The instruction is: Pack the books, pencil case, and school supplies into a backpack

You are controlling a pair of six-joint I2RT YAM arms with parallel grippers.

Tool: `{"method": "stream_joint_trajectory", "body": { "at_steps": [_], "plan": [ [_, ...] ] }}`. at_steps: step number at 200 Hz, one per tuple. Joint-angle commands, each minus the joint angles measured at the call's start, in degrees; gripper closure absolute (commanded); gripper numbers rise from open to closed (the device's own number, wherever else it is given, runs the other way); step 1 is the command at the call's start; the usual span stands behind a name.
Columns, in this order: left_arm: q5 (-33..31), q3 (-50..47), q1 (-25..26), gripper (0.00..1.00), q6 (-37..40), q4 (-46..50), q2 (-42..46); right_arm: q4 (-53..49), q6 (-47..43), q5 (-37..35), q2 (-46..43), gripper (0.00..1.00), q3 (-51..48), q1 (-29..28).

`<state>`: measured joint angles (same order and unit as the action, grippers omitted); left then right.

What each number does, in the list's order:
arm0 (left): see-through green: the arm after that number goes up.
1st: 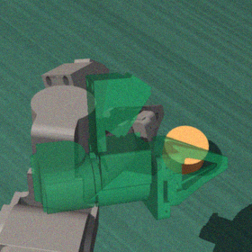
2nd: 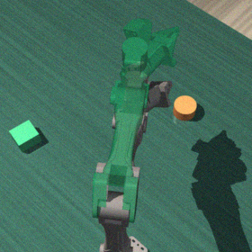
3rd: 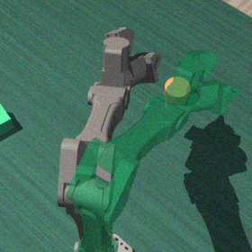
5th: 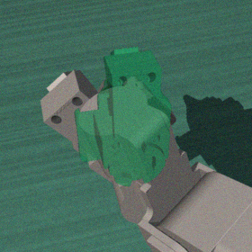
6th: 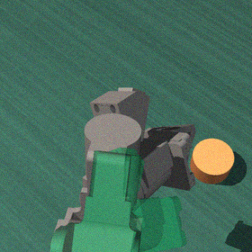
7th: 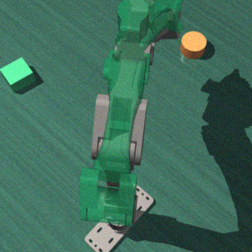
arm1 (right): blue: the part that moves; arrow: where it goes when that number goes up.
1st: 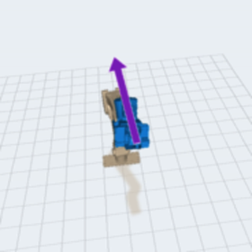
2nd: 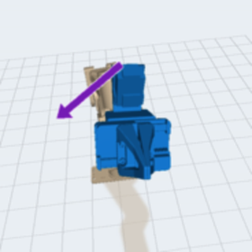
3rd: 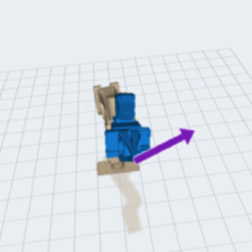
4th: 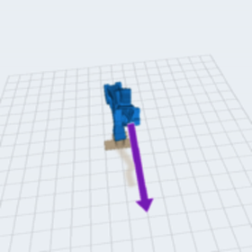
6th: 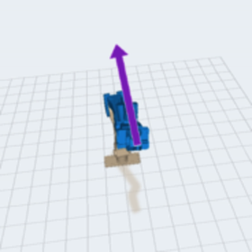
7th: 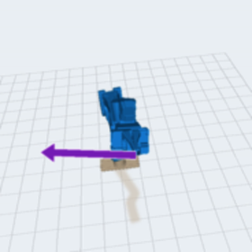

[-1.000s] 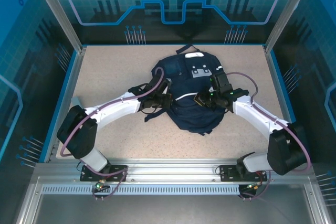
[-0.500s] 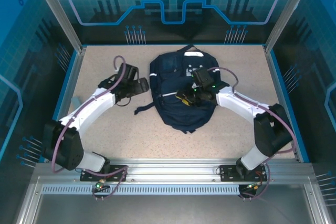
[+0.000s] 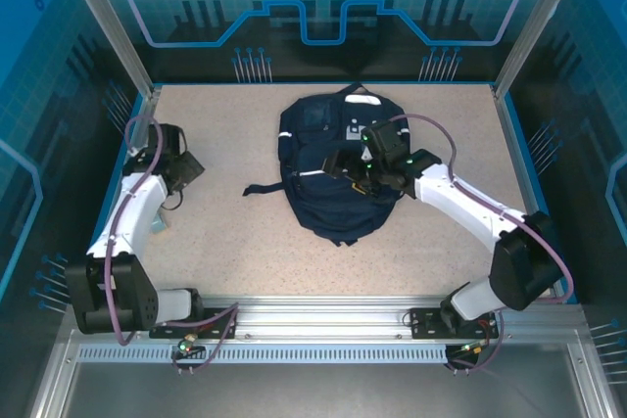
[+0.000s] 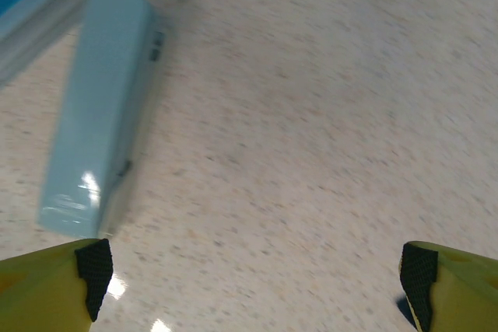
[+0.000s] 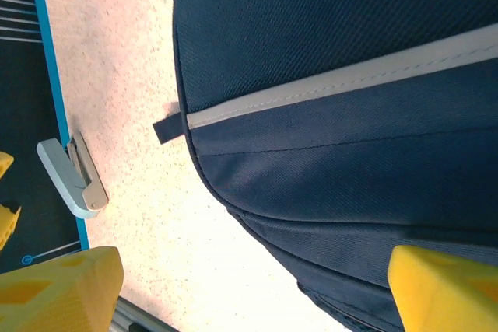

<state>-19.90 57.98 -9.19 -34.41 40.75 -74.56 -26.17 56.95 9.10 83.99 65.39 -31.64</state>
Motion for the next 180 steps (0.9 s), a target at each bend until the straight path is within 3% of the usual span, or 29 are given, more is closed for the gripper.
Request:
{"method": "stream_joint_trajectory", "body": {
  "at_steps": [1, 43, 66, 116, 141, 180],
  "plan": [
    [-3.1, -1.4, -4.9, 0.03, 1.0, 2.0, -1.1, -3.5, -2.3, -1.6, -1.7, 0.1, -1.8, 1.5],
    [-1.9, -2.6, -11.5, 0.03, 4.0, -1.1, -4.3, -4.0, -2.2, -0.3, -1.4, 0.1, -1.7, 2.3],
    [3.5, -2.2, -14.6, 0.03, 5.3, -3.0, -7.4, -3.9, -1.6, -0.1, -1.0, 0.1, -1.1, 2.3],
    [3.9, 1.6, -16.0, 0.15, 6.1, -1.3, -16.3, -4.0, -0.9, 0.4, -0.6, 0.11, -1.0, 2.2],
    [4.2, 1.4, -16.2, 0.25, 6.1, -2.0, -17.6, -4.6, -0.8, 0.1, -0.7, 0.11, -1.4, 2.2],
    [6.8, 0.9, -16.2, 0.55, 5.5, -2.5, -18.4, -4.5, -0.4, 0.0, -0.6, 0.12, -1.8, 2.2]
  ]
}}
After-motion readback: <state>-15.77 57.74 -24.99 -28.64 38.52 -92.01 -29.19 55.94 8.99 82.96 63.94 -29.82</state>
